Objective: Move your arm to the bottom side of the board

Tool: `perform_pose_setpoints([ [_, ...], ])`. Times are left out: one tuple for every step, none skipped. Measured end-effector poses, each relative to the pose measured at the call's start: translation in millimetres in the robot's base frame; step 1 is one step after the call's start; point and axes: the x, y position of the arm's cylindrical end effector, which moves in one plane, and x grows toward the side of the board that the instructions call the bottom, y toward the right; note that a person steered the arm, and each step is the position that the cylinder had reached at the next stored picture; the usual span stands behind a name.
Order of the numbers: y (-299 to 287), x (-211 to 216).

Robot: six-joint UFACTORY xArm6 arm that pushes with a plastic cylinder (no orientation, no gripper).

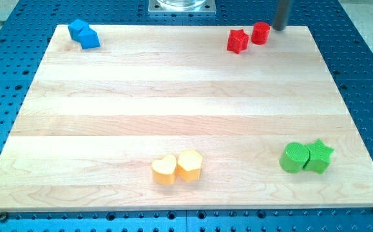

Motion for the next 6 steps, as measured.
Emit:
perform_pose_setpoints([
  [-14.7, 14.7],
  [-25.4, 21.4],
  [-38.2, 45.9],
  [-51.4, 62.1],
  [-72.9, 141.0],
  [-86.6, 234.5],
])
